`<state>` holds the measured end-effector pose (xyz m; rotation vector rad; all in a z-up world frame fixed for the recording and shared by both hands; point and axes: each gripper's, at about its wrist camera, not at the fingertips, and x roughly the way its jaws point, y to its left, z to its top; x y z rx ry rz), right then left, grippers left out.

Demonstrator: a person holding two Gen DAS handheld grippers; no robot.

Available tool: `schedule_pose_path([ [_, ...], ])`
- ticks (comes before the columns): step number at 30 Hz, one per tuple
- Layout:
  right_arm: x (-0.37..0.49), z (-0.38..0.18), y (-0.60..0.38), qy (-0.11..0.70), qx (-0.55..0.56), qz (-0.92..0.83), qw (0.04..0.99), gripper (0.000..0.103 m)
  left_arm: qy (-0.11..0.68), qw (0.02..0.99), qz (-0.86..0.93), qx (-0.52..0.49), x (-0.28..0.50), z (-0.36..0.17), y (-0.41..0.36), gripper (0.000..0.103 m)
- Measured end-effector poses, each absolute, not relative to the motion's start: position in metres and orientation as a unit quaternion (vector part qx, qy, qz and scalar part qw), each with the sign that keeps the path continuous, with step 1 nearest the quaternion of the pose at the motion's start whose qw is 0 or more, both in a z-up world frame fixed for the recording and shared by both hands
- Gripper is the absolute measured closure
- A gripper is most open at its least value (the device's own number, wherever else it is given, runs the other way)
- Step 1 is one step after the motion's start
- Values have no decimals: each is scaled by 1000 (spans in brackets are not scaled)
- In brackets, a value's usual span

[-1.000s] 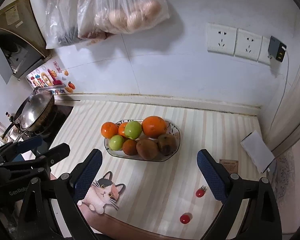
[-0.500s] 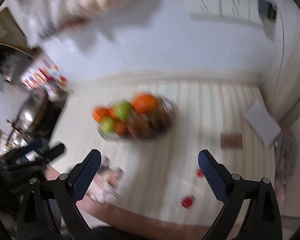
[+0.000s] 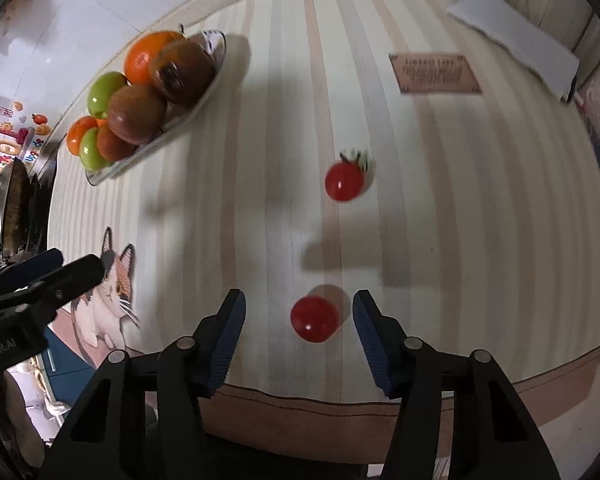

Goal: Organize fruits
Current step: 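Grasp a cherry tomato with the right gripper while the left grasps the other, then lower both cherry tomatoes onto the plate and open both grippers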

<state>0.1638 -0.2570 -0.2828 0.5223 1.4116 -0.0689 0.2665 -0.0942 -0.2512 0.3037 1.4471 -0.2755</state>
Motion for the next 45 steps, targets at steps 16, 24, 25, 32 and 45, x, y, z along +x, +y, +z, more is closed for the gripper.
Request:
schedule_pose_path([
  [16,154,-277,-308,612,258,-85,743,71,666,706,-207,124,279,-261,-168,20],
  [24,141,-281,-368,596,283,-149,736,71,657,680,-281,165,282,-287,-245,38],
  [25,138,-281,-375,594,287,-155,735,71,657,678,-283,170,281,-291,-249,38],
  [32,134,-276,-396,587,298,-173,733,71,666,657,-296,194,280,-314,-273,63],
  [45,134,-271,-392,584,292,-175,737,71,655,662,-305,197,278,-323,-292,80],
])
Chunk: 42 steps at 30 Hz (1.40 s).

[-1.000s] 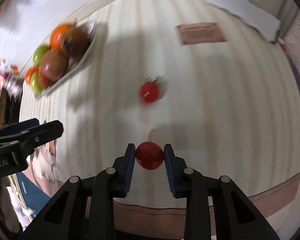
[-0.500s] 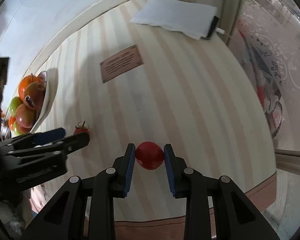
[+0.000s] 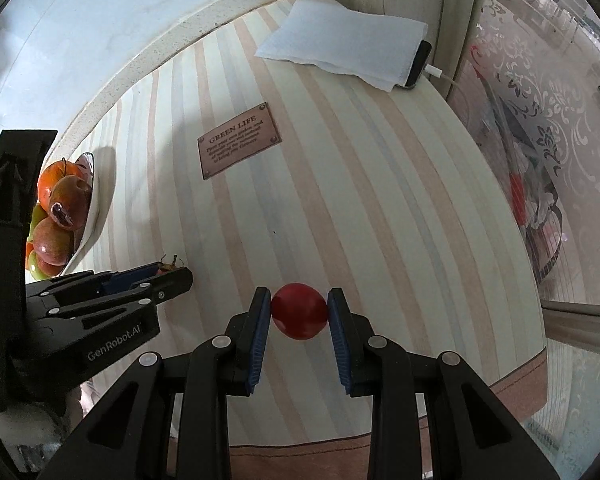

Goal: Organize fruits
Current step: 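Lower both cherry tomatoes onto the plate and open both grippers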

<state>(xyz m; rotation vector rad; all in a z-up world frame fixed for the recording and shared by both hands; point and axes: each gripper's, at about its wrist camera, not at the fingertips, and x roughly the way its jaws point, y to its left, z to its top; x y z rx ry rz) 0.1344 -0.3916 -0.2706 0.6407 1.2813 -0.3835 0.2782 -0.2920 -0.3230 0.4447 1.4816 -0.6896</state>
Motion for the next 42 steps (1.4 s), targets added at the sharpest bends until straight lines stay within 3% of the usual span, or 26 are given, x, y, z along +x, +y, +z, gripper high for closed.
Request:
schedule_pose_path([
  [11,151,-248,-370,574,284,-144,755,71,644,692,-300,127,285,-273,-239,80],
  [21,228,-225,-269,567,259,2,782,71,630,747,-210,17,311,-221,-93,80],
  [33,312,-248,-135,550,211,102,802,71,637,759,-101,-90,366,-244,35,80],
  [42,334,-264,-107,537,168,79,823,71,652,733,-107,-160,388,-275,47,80],
])
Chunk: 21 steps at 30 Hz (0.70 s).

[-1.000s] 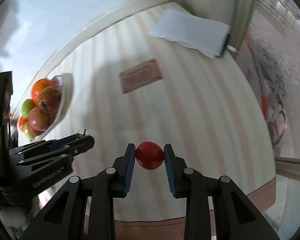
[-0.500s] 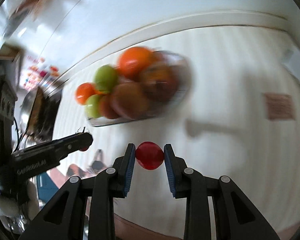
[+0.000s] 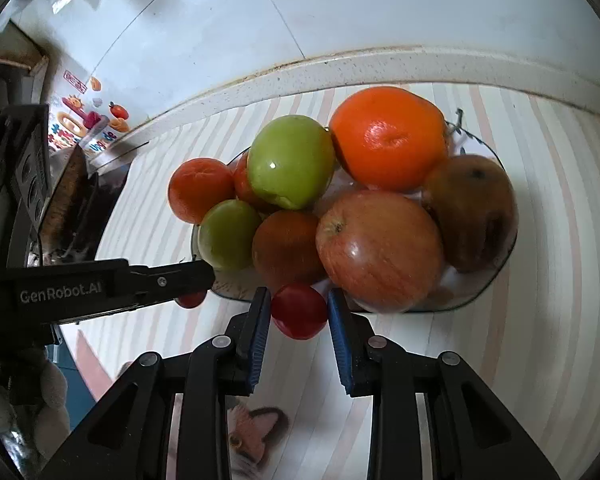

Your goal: Organize fruits

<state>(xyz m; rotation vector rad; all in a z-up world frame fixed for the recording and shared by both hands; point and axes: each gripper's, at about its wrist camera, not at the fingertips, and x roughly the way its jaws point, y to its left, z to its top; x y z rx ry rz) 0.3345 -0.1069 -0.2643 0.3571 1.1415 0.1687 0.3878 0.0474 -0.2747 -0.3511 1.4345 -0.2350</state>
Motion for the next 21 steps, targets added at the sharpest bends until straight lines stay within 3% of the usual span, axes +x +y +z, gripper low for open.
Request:
schedule_pose_path([
  [13,327,-272,-85,491,95,57,864,70,666,723,-101,-156,391,-295,40,76],
  [15,325,-269,-87,486,102,68,865,58,667,721,-100,-156,389,-291,39,76],
  [18,318,-250,-86,464,97,70,878,37,657,734,-98,-143,386,-275,41,62],
  [19,314,-241,-88,455,90,61,884,27,652,739,-97,-140,385,-270,44,50],
  [20,311,-235,-93,449,94,61,886,13,645,746,-94,-136,383,-263,47,30],
  [21,308,-227,-100,442,106,63,888,10,641,750,-92,-133,383,-259,49,21],
])
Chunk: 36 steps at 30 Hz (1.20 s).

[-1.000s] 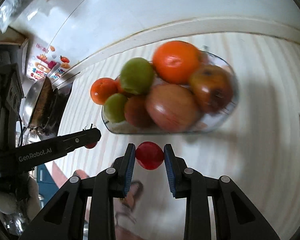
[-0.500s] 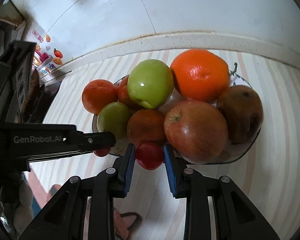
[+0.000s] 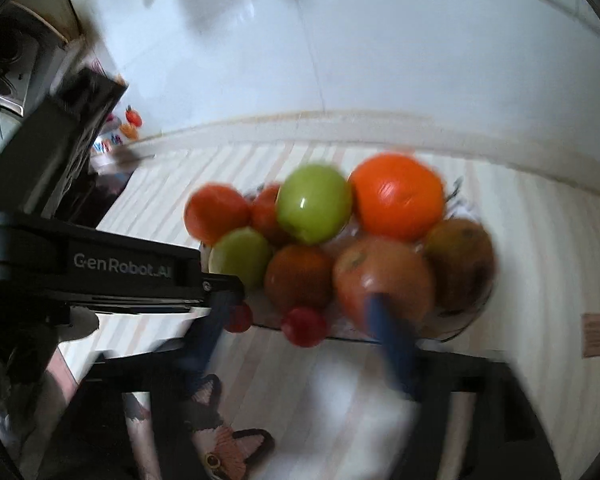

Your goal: Organize fruits

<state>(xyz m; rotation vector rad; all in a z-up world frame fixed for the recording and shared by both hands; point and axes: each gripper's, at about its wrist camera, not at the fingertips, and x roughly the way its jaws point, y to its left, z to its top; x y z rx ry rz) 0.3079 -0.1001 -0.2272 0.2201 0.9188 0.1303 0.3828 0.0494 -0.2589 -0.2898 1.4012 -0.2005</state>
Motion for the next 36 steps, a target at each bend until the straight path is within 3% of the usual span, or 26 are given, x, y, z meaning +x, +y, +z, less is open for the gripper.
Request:
schedule_pose_path([
  [1,306,-223,-104,440,110,63,889,9,636,756,-90,-130,382,-254,52,17],
  [14,275,-159,-122,474,96,25,875,6,579,812,-60,-30,313,-193,63,17],
  [36,141,-32,-123,417,90,-16,904,3,468,878,-99,16,198,-76,58,17],
])
